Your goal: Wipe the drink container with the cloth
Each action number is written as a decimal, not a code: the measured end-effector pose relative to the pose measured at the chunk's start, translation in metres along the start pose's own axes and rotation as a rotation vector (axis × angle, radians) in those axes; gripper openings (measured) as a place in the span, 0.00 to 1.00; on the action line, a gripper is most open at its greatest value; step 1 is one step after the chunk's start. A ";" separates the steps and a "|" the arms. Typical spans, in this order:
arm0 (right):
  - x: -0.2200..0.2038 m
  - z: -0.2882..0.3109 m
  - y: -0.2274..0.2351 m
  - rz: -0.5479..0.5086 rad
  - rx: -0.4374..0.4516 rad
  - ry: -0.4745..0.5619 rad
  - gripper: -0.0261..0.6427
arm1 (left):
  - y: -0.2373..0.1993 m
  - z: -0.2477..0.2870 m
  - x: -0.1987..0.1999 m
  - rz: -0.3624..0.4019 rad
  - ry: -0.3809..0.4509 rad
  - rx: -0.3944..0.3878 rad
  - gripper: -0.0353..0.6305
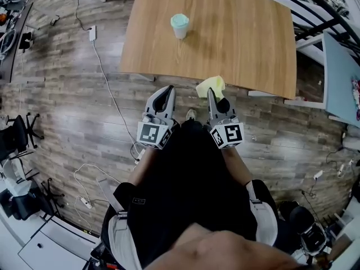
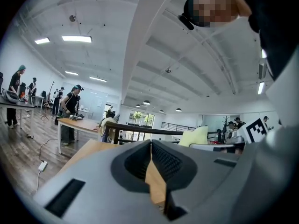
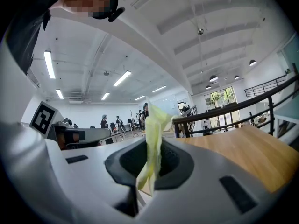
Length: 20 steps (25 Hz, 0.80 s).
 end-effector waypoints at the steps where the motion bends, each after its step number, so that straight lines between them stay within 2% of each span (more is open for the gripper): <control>1: 0.001 0.004 0.001 0.000 0.005 -0.001 0.11 | -0.003 0.001 -0.001 0.001 -0.005 0.008 0.09; 8: 0.000 0.034 0.003 0.016 0.033 -0.008 0.11 | -0.027 0.011 0.002 -0.006 -0.007 0.046 0.09; 13: 0.004 0.060 -0.002 -0.019 0.062 -0.016 0.11 | -0.060 0.026 0.003 -0.002 -0.018 0.018 0.09; 20: 0.000 0.103 -0.005 -0.011 -0.008 -0.044 0.11 | -0.115 0.053 0.011 0.004 -0.025 -0.032 0.09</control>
Point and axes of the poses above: the fingertips, and each gripper's own axes: z forward along the fingers, y to its right, x out of its top, the point moved 6 cm from there along -z, backward along the fingers, and after that the axes turned 7 degrees about -x, right-handed, at the moved point
